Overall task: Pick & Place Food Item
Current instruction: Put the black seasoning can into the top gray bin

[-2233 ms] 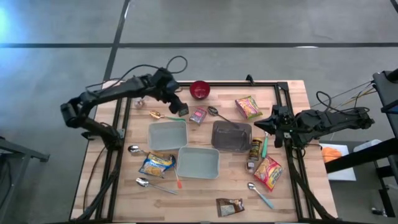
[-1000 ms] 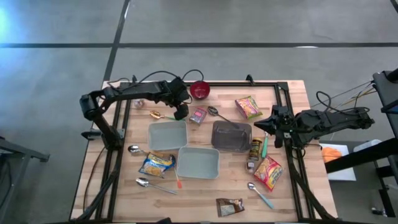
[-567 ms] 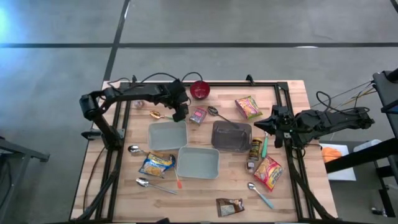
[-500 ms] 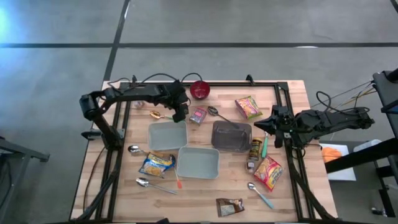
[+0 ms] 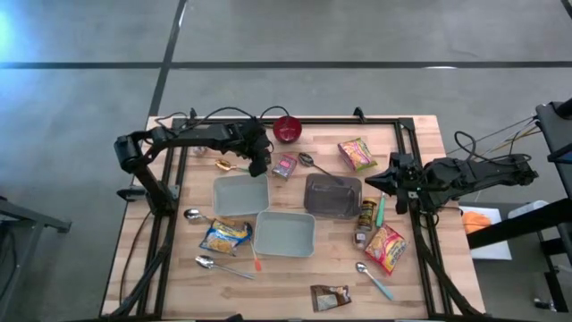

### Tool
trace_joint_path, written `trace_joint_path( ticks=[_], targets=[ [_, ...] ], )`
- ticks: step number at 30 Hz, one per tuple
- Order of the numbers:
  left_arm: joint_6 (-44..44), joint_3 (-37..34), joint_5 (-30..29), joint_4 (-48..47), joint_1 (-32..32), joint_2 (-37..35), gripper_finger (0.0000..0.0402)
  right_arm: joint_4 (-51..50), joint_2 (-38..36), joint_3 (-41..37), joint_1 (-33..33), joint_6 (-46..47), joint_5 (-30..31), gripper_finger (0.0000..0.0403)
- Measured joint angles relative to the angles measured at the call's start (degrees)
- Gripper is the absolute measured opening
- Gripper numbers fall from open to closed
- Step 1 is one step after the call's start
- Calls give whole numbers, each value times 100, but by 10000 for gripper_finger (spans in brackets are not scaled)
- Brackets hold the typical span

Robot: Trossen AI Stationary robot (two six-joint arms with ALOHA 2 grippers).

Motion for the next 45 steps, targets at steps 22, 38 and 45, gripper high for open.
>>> trace_joint_path(
  ticks=[22,38,45],
  targets=[
    [-114,-9,1,-234,-2,-134,117,-32,4,-49,4,-3,-104,8],
    [-154,120,51,-1290,-11,-2064,120,-21,0,-129,4,-5,-102,8],
    [-269,120,597,-2274,-126,-2864,120,-15,0,-140,4,-5,-99,8]
  ],
)
